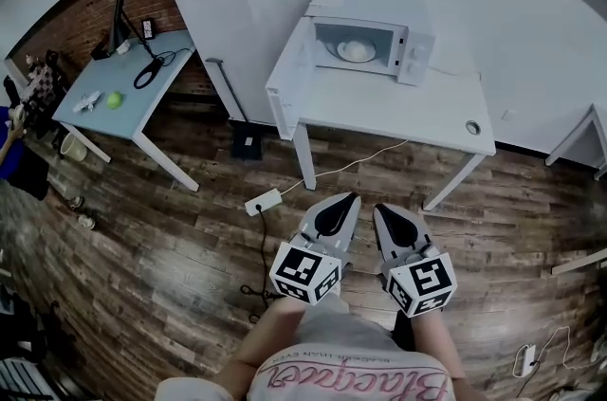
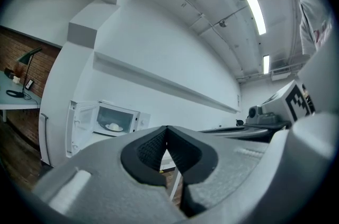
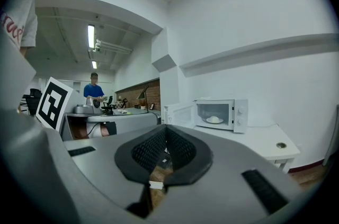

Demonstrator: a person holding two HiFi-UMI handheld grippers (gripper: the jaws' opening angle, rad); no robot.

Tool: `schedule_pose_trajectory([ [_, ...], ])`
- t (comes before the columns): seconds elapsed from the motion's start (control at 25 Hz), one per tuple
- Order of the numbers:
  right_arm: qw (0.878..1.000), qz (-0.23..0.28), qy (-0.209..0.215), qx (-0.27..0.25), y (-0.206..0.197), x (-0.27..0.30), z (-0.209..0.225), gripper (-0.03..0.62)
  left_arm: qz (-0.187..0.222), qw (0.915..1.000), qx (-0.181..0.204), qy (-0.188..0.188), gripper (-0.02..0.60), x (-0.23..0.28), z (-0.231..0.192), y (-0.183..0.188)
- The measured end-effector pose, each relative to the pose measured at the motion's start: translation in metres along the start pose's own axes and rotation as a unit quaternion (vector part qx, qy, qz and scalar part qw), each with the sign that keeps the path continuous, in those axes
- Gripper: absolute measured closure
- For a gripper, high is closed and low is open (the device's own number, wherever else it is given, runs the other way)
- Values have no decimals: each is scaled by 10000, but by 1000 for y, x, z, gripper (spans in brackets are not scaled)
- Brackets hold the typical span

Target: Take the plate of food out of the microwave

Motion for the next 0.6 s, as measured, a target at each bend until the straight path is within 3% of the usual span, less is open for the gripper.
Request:
schedule_pose_trajectory([
  [0.6, 9998, 38, -137, -107, 24, 75, 13, 582, -64, 9995, -17, -315, 580, 38, -67, 13],
])
Point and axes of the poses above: the fingertips, and each gripper's own axes: x forward along the fingers, z to its right, y out of its top, the point moved 8 cm from there along -x, backward along the fingers, and after that the axes turned 6 degrees about -z, right-handed, at the moved point
